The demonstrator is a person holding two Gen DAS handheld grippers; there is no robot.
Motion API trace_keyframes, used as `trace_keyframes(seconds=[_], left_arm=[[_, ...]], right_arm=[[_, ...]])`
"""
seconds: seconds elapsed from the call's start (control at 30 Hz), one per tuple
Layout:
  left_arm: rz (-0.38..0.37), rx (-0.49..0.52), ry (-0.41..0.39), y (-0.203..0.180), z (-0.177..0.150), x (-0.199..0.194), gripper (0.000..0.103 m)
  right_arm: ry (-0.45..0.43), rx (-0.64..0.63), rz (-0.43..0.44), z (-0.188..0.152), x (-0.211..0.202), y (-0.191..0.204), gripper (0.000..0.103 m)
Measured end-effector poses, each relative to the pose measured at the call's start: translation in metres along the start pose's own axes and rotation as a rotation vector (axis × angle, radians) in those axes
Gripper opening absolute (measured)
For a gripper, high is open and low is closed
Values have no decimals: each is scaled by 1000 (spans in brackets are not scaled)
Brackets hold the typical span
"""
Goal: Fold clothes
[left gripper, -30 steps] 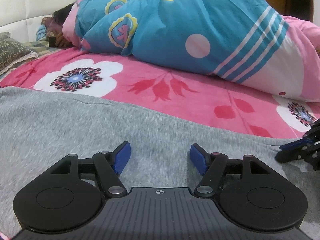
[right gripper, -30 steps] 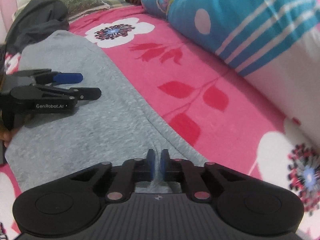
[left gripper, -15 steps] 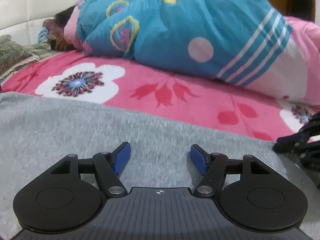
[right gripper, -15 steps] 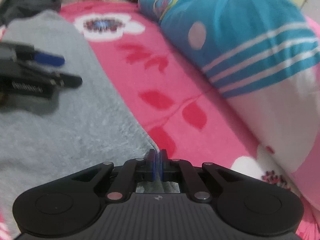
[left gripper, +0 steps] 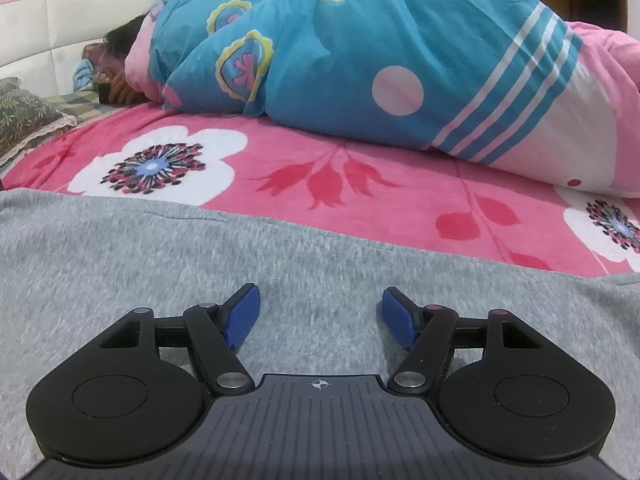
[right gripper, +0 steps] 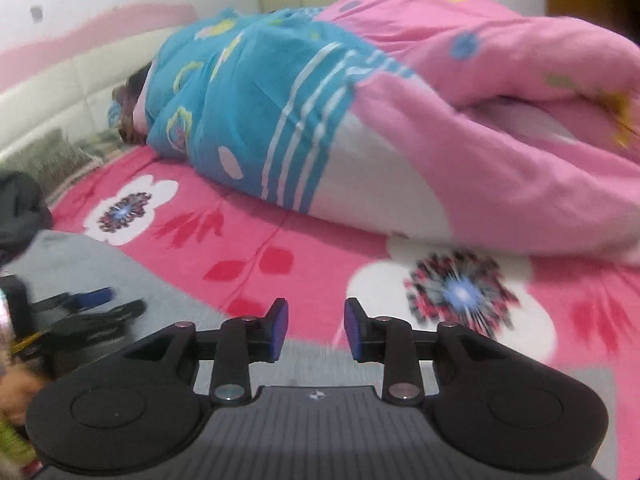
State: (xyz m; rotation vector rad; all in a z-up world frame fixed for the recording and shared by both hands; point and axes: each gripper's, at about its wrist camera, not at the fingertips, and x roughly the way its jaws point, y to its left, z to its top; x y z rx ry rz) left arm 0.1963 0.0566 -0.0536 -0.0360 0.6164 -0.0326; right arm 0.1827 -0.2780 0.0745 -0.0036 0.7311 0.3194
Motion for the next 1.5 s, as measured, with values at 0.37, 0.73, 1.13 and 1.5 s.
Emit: trace_keyframes(seconds=[0.37, 0.73, 1.13, 1.5], left_arm=[[-137, -28, -59, 2, 12, -31, 68], [-106, 40, 4, -13, -8, -8, 69], [-97, 46, 1, -15, -8, -8, 69], [-96, 43, 0, -13, -9, -8, 70]], right_arm=[[90, 403, 21, -119, -63, -40, 54], [-59, 574, 150, -138, -118, -64, 58], [-22, 484, 29, -170, -92, -40, 62], [-134, 99, 79, -145, -84, 62, 4]])
